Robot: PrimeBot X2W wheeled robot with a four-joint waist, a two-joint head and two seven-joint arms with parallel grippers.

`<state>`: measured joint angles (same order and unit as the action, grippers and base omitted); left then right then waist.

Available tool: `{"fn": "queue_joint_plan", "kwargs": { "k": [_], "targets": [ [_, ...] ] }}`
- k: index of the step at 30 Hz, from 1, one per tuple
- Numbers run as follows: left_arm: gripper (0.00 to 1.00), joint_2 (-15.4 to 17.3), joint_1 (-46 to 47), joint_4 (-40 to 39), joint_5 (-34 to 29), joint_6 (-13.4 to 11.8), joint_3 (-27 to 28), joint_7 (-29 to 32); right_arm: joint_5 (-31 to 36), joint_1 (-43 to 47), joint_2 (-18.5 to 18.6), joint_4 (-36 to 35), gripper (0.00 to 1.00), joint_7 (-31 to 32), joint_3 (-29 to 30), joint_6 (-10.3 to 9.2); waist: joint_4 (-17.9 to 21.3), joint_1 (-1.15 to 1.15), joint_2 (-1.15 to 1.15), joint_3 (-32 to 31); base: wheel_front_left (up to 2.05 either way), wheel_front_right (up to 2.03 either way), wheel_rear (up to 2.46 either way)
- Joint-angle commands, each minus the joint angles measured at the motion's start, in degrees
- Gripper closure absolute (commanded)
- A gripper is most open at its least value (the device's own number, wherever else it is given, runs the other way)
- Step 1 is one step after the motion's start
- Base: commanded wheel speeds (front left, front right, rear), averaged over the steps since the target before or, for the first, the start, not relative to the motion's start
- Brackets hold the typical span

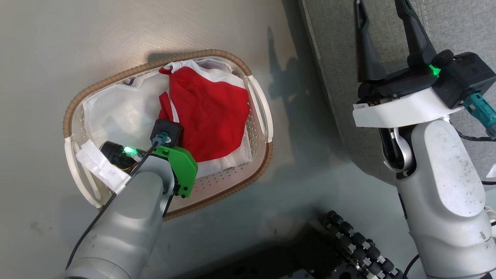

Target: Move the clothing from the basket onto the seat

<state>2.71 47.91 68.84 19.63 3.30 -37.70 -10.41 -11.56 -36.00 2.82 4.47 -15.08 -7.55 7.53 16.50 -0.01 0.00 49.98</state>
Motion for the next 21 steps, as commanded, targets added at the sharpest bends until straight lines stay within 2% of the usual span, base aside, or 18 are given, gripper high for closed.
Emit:
{"fn": "queue_joint_plan", "kwargs": {
  "k": [1,10,16,21],
  "targets": [
    [1.0,0.33,0.37,-0.13,0.28,0.47,-0.55,-0.81,0.32,0.15,0.13,0.39,0.0,-0.13,-0.09,-0.08,-0.62,0.01,0.0,-1.1,0.0,0.0,0.0],
    [1.0,0.32,-2.43,-3.47,1.99,1.45,-2.98,-4.07,2.96,3.0,0.16,3.63,0.0,-0.13,-0.08,-0.08,-3.74,0.01,0.0,-8.02,0.0,0.0,0.0],
    [1.0,0.29,-3.48,-7.59,0.83,0.75,-3.94,-4.92,5.21,7.26,0.18,6.84,0.0,-0.12,0.82,-0.08,-7.02,0.01,0.0,-15.84,0.0,0.0,0.0],
    [1.0,1.82,-5.23,-14.15,-1.22,0.83,-4.01,-4.79,6.28,11.49,0.18,9.28,0.0,-0.13,1.47,-0.08,-9.11,0.01,0.0,-23.07,0.0,0.0,0.0]
  ]
}}
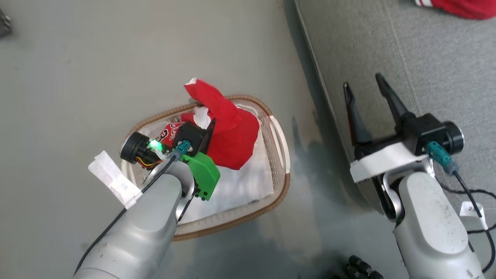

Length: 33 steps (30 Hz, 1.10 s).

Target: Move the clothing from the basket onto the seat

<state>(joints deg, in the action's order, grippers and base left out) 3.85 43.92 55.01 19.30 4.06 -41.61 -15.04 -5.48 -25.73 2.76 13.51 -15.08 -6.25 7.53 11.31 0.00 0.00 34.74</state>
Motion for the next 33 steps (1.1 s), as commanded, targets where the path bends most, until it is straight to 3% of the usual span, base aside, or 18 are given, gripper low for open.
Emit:
{"fn": "queue_joint_plan", "kwargs": {
  "k": [1,13,22,33],
  "targets": [
    [1.0,0.93,-1.26,-1.27,-1.23,0.14,-0.32,-0.17,0.43,1.9,0.25,0.63,0.0,-0.13,0.39,-0.08,-4.26,0.0,0.0,-9.19,0.0,0.0,0.0],
    [1.0,4.93,2.31,-9.77,-3.82,1.9,-2.29,0.09,2.11,10.27,0.24,4.43,0.0,-0.13,0.22,-0.08,-5.37,0.0,0.0,-24.48,0.0,0.0,0.0],
    [1.0,8.7,9.01,-17.78,-2.86,2.75,-2.26,5.39,2.27,13.81,0.23,5.79,0.0,-0.13,-2.55,-0.08,-4.57,0.0,0.0,-32.42,0.0,0.0,0.0],
    [1.0,10.29,13.49,-26.13,-1.68,2.3,-1.73,10.83,1.3,12.01,0.22,5.81,0.0,-0.12,-6.88,-0.08,-4.18,0.0,0.0,-34.49,0.0,0.0,0.0]
  ]
}}
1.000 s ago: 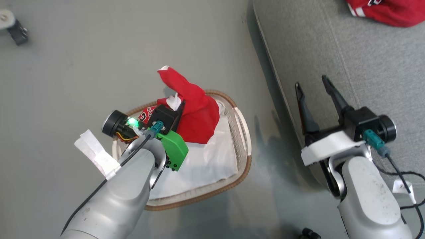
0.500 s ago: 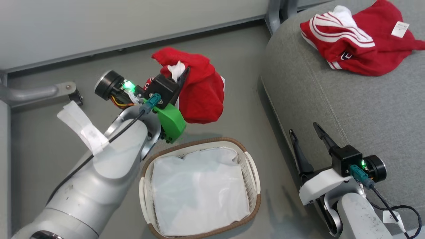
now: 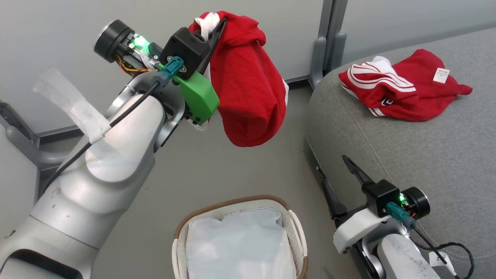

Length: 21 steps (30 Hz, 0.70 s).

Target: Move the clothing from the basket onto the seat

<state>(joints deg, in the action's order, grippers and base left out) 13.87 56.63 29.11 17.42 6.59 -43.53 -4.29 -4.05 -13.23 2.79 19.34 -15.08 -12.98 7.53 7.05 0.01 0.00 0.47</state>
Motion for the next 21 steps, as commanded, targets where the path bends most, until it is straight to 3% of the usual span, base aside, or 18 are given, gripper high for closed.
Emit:
{"fn": "queue_joint_plan", "kwargs": {
  "k": [1,9,21],
  "targets": [
    [1.0,0.21,0.98,-0.99,0.33,-0.38,0.3,0.45,-0.38,-0.76,0.2,-0.09,0.0,-0.13,-0.88,-0.08,0.13,-0.01,0.0,-0.26,0.0,0.0,0.0],
    [1.0,-0.17,1.39,-6.19,1.43,-0.8,-0.44,3.66,-4.09,-6.68,0.21,-2.02,0.0,-0.13,-9.04,-0.08,-0.24,-0.01,0.0,-0.46,0.0,0.0,0.0],
    [1.0,-1.63,0.54,-9.31,1.78,-1.11,-2.33,4.21,-5.13,-17.12,0.19,0.31,0.0,-0.13,-12.34,-0.08,-1.51,-0.01,0.0,-0.14,0.0,0.0,0.0]
  ]
}}
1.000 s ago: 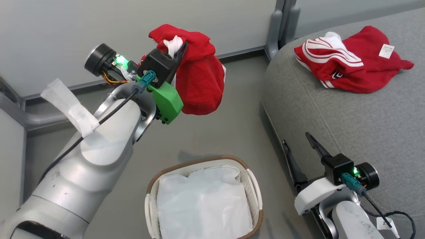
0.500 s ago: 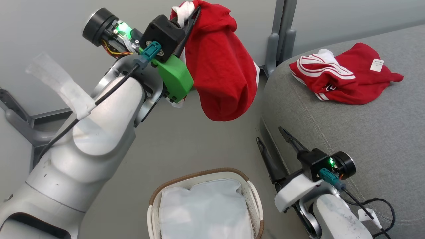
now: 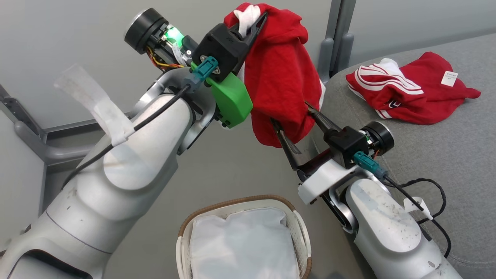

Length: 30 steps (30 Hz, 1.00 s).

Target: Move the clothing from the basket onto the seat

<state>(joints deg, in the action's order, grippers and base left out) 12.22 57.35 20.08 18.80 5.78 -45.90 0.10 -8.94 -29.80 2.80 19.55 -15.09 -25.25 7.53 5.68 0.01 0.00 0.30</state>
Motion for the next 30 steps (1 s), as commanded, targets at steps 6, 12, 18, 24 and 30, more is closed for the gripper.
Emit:
{"fn": "queue_joint_plan", "kwargs": {
  "k": [6,12,18,24,30],
  "targets": [
    [1.0,-0.37,-1.77,-0.96,1.44,0.02,-1.0,-0.05,0.6,-4.28,0.18,1.44,0.98,-0.11,0.15,-0.08,-0.82,-0.01,0.0,0.05,0.0,0.0,0.0],
    [1.0,0.14,-3.86,-1.03,2.67,-0.47,-0.82,-1.23,1.51,-6.81,0.17,2.47,1.0,-0.12,1.58,-0.08,-0.89,-0.01,0.0,0.1,0.0,0.0,0.0],
    [0.08,0.63,-7.58,-0.42,5.03,-0.97,0.21,-3.87,2.35,-7.39,0.18,2.1,1.0,-0.12,3.47,-0.08,-0.83,-0.01,0.0,0.34,0.0,0.0,0.0],
    [0.0,0.3,-13.07,1.24,6.82,-2.38,0.96,-9.53,3.63,-6.23,0.17,2.2,1.0,-0.12,5.7,-0.08,-0.89,-0.01,0.0,0.72,0.0,0.0,0.0],
    [0.0,-0.26,-18.24,3.83,7.16,-3.02,0.49,-13.27,5.04,-5.65,0.17,2.42,1.0,-0.12,7.88,-0.08,-0.82,-0.01,0.0,1.19,0.0,0.0,0.0]
  ]
}}
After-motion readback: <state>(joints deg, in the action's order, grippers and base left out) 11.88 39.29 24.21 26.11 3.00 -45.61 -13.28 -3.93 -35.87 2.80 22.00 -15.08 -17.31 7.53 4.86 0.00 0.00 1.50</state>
